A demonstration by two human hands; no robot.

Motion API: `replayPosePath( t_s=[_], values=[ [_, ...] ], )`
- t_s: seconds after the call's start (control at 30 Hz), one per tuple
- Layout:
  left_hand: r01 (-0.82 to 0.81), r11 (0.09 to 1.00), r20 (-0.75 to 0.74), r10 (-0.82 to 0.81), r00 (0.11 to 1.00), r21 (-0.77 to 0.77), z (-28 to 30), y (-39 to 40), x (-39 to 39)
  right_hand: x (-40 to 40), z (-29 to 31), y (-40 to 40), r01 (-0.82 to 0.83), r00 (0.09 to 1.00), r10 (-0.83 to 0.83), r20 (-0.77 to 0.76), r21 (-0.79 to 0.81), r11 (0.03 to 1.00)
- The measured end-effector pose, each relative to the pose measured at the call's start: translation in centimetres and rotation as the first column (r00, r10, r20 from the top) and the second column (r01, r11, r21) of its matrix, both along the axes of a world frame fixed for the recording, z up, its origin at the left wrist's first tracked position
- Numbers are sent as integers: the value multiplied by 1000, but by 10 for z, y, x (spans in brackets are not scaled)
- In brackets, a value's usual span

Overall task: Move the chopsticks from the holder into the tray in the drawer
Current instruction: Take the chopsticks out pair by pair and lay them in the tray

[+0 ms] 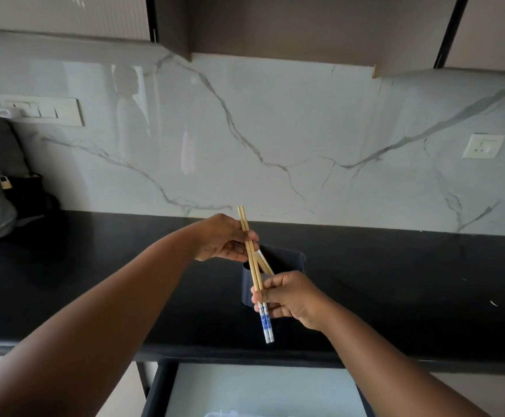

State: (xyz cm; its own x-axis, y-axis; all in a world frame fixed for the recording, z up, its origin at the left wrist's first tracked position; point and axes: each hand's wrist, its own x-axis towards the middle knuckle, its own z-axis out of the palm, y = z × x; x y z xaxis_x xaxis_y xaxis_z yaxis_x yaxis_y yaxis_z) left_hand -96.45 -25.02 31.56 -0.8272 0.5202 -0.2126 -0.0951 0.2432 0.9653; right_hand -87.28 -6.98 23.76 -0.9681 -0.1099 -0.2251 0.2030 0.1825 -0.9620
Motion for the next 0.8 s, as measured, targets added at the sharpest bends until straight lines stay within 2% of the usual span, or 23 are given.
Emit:
replayPosePath(
  t_s=[0.07, 0.13, 0.2, 0.23, 0.3, 0.33, 0.5, 0.63, 0.8],
  values=[
    [25, 999, 20, -24, 1000, -39, -18, 0, -2, 2, -13, 1, -11, 999, 11, 50, -2, 1000],
    [-17, 991, -32, 13, 999, -129, -40, 0, -2, 5, -32, 4, -17, 996, 15, 88, 18, 1000],
    [-167, 933, -187, 111, 976, -318, -66, -2, -4, 13, -59, 7, -39, 991, 21, 133, 139, 990],
    [-278, 872, -300, 160, 940, -404, -80, -7, -5, 20, -76, 9, -65, 987, 27, 156, 242, 968],
    [-450, 727, -499, 170, 850, -519, -110, -19, -8, 35, -110, 15, -160, 980, 84, 178, 471, 867],
    [-478, 670, -542, 132, 830, -569, -127, -25, -11, 43, -126, 17, -221, 971, 129, 200, 555, 802],
    [-335, 465, -465, -198, 863, -820, -217, -35, -10, 68, -192, 21, -437, 898, 228, 377, 703, 560],
    [-408, 473, -536, -171, 827, -781, -257, -39, -1, 77, -228, 17, -482, 876, 239, 420, 788, 383],
    [-447, 492, -574, -140, 807, -748, -257, -41, -3, 74, -242, 6, -560, 822, 257, 508, 803, 205]
  ],
)
